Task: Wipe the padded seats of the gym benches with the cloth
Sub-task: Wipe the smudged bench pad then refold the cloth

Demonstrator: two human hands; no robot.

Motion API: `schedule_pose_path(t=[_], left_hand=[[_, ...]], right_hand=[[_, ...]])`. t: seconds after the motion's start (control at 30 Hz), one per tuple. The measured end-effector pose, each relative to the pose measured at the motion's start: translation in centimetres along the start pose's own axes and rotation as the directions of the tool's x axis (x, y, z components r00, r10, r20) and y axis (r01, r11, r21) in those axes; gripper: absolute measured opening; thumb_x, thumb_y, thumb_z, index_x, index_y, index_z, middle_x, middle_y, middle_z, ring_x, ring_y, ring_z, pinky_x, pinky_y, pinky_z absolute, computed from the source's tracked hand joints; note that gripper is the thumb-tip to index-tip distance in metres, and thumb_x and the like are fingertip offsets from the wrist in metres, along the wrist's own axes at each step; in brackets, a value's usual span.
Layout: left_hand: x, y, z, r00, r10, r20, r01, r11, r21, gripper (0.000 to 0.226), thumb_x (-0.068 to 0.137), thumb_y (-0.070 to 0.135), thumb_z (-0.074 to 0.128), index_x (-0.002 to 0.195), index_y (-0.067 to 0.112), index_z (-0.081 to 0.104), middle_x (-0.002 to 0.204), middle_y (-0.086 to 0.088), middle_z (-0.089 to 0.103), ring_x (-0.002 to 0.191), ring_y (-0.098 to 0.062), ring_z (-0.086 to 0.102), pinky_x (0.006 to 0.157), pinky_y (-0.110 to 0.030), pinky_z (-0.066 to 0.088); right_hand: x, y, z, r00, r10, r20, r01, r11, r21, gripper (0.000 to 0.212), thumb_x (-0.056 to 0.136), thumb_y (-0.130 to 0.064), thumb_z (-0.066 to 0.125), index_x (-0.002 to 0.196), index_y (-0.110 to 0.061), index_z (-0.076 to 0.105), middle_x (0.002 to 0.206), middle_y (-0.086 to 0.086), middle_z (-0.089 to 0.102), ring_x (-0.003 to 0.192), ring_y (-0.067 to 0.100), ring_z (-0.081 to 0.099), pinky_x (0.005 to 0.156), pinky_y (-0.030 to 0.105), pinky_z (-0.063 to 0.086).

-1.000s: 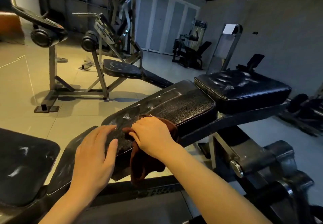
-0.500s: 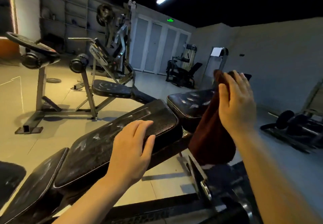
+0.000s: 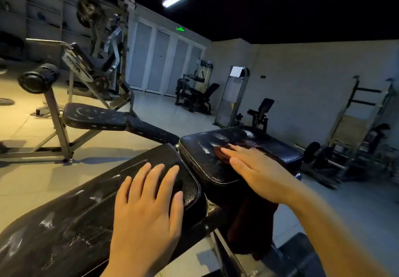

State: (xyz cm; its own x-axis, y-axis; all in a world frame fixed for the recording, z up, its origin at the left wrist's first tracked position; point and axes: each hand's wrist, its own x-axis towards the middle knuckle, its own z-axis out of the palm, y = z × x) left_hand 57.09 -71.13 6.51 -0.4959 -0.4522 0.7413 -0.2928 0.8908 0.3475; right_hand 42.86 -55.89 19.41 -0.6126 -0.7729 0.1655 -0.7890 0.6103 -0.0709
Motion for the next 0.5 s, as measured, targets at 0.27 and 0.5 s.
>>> schedule_pose_path(t=[0.27, 0.5], left_hand=[[0.1, -0.3, 0.4, 0.999, -0.015, 0.042, 0.012, 0.998, 0.053, 0.047, 0.094, 0.047, 0.03, 0.132, 0.028, 0.049, 0.131, -0.002, 0.058, 0.128, -0.027, 0.047, 0.103, -0.053, 0.038], [0.0, 0.1, 0.0, 0.998, -0.015, 0.055, 0.014, 1.0, 0.017, 0.048, 0.095, 0.046, 0.029, 0.132, 0.025, 0.052, 0.132, -0.004, 0.057, 0.13, -0.027, 0.046, 0.105, -0.051, 0.035]], right_hand=[[3.1, 6.2, -2.8, 0.947, 0.318, -0.043, -0.321, 0.944, -0.079, 0.076, 0.089, -0.071, 0.014, 0.154, -0.033, 0.024, 0.163, -0.005, 0.016, 0.149, 0.014, 0.015, 0.12, 0.035, 0.012], [2.8, 2.8, -1.3, 0.98, 0.197, -0.033, -0.2, 0.971, -0.131, 0.059, 0.101, -0.057, 0.018, 0.154, -0.031, 0.024, 0.162, -0.004, 0.018, 0.149, 0.014, 0.017, 0.119, 0.035, 0.012]])
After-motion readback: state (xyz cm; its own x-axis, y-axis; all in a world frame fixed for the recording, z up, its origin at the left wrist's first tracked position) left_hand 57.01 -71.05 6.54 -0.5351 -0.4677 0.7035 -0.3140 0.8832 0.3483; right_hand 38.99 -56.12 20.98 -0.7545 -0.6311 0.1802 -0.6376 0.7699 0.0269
